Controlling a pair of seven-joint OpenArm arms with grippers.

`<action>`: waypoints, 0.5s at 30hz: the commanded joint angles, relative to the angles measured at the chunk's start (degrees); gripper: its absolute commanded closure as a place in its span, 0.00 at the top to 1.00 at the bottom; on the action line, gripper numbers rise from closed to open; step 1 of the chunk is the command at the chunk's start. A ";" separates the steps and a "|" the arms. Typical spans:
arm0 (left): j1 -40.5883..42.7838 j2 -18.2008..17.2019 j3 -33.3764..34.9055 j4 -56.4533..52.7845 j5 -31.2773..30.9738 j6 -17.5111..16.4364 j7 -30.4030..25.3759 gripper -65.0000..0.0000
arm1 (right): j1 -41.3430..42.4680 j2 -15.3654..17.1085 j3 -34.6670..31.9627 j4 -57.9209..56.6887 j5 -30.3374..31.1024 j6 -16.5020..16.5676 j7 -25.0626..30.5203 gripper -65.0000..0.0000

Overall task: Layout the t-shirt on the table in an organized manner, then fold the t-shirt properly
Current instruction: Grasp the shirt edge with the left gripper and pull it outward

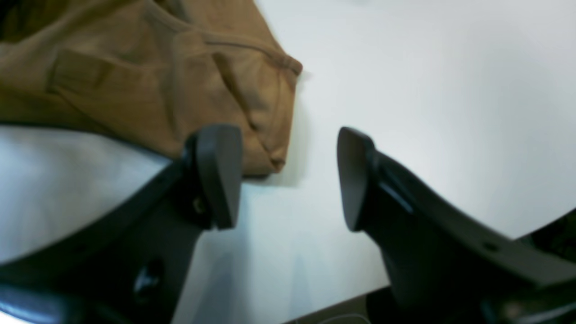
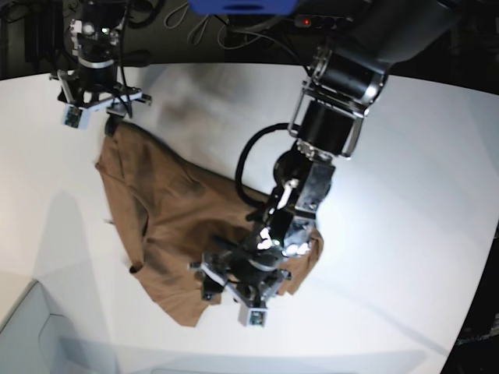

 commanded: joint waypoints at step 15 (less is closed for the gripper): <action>-4.99 -6.10 -16.74 -14.97 0.32 -0.05 -2.20 0.75 | -0.05 -0.20 0.03 1.14 0.03 0.10 1.37 0.53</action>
